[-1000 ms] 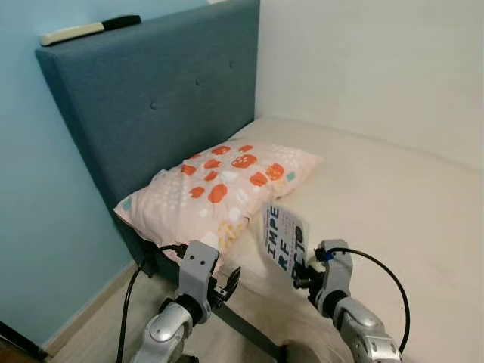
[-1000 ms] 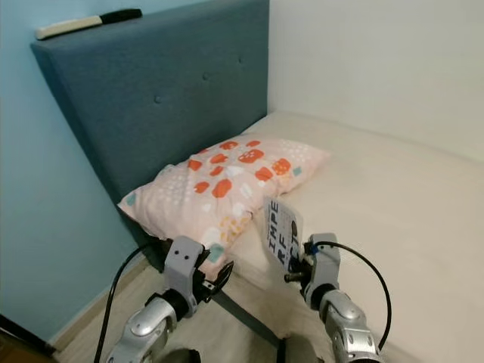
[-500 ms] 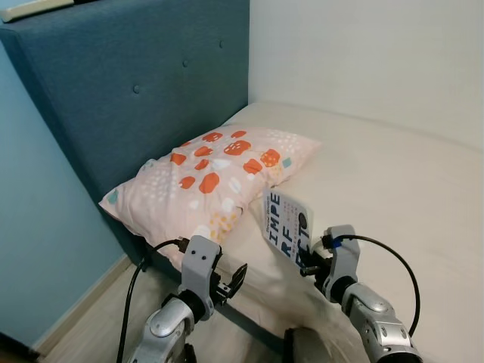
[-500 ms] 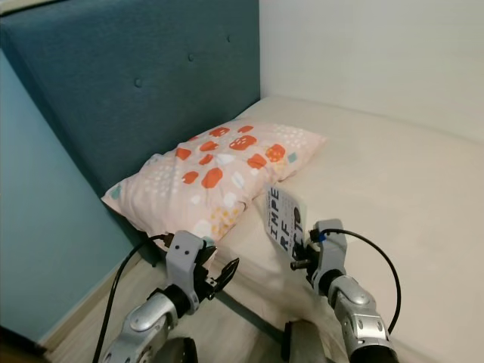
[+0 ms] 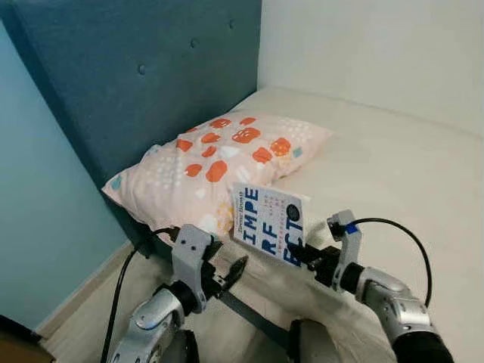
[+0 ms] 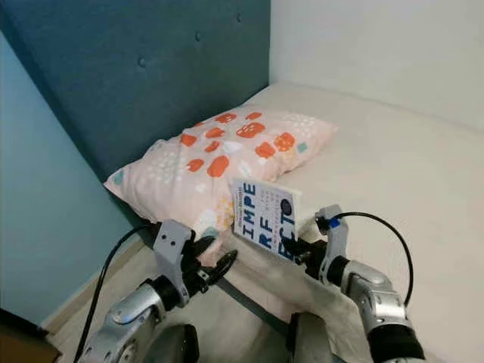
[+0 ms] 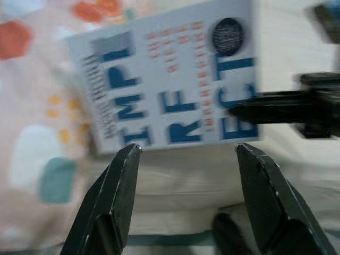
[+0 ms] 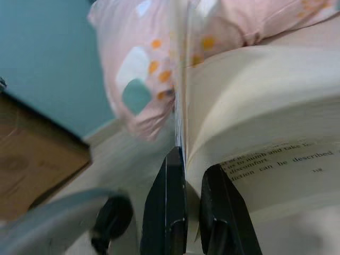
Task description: Clean up the room
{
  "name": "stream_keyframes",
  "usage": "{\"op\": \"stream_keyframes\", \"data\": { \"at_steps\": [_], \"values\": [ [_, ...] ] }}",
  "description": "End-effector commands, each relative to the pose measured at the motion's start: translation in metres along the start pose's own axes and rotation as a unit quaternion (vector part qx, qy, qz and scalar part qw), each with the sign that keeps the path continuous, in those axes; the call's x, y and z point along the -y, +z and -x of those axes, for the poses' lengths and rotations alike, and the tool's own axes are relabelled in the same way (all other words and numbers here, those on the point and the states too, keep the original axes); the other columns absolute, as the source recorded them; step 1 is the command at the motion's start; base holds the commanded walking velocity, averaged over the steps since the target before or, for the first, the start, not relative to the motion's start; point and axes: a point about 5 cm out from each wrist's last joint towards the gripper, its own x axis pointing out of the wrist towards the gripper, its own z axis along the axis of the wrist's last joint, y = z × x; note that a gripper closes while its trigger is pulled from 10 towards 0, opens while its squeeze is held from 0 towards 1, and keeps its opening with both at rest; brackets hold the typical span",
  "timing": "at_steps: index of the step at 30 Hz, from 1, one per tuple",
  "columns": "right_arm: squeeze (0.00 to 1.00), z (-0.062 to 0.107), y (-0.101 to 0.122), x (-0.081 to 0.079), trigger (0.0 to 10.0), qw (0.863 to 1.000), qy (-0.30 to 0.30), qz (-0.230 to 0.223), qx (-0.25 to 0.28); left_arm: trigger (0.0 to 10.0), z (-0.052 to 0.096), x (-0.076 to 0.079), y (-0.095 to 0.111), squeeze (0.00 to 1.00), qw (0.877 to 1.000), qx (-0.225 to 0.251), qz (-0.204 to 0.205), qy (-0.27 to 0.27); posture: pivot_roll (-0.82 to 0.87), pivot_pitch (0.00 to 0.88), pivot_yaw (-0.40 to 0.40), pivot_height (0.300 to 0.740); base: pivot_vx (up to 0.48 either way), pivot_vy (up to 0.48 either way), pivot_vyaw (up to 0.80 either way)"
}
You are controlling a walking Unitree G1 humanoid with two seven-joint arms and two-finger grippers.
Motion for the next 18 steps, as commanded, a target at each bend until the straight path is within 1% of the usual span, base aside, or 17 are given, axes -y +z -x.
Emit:
{"op": "stream_keyframes", "data": {
  "at_steps": [1,2,3,4,6,9,12,16,18],
  "values": [
    [0.0,0.004,-0.004,-0.002,10.0,1.0,0.023,0.003,-0.011,10.0,0.003,0.003,-0.002,0.0,1.0,-0.011,0.004,-0.014,0.06,0.222,-0.015,0.591,0.0,0.0,0.0],
    [0.0,0.008,-0.006,0.0,10.0,0.999,0.027,0.007,-0.021,10.0,0.004,0.004,-0.002,0.0,1.0,-0.012,0.004,-0.017,0.06,0.219,-0.014,0.591,0.0,0.0,0.0],
    [0.0,0.008,-0.006,0.0,10.0,0.999,0.027,0.007,-0.021,10.0,0.004,0.004,-0.002,0.0,1.0,-0.012,0.004,-0.017,0.06,0.219,-0.014,0.591,0.0,0.0,0.0],
    [0.0,0.015,-0.009,0.006,10.0,0.999,0.018,0.015,-0.035,10.0,0.005,0.005,-0.001,0.0,1.0,-0.014,0.001,-0.023,0.07,0.216,-0.012,0.591,0.0,0.0,0.0],
    [0.0,0.015,-0.009,0.006,10.0,0.999,0.018,0.015,-0.035,10.0,0.005,0.005,-0.001,0.0,1.0,-0.014,0.001,-0.023,0.07,0.216,-0.012,0.591,0.0,0.0,0.0],
    [0.0,0.024,-0.008,0.018,10.0,0.999,-0.011,0.019,-0.034,10.0,0.005,0.005,0.001,0.0,1.0,-0.016,-0.001,-0.025,0.08,0.213,0.0,0.591,0.0,0.0,0.0],
    [0.0,0.026,-0.007,0.022,10.0,0.999,-0.026,0.022,-0.028,10.0,0.005,0.007,0.002,0.0,0.999,-0.018,-0.003,-0.031,0.08,0.216,0.006,0.591,0.0,0.0,0.0],
    [0.0,0.025,-0.006,0.024,10.0,0.999,-0.036,0.026,-0.022,10.0,0.005,0.007,0.003,0.0,0.999,-0.018,-0.004,-0.035,0.08,0.215,0.012,0.591,0.0,0.0,0.0],
    [0.0,0.021,-0.008,0.026,10.0,0.997,-0.072,0.019,0.002,10.0,0.003,0.009,0.006,0.0,0.998,-0.02,-0.01,-0.05,0.09,0.219,0.019,0.591,0.0,0.0,0.0]
  ]
}}
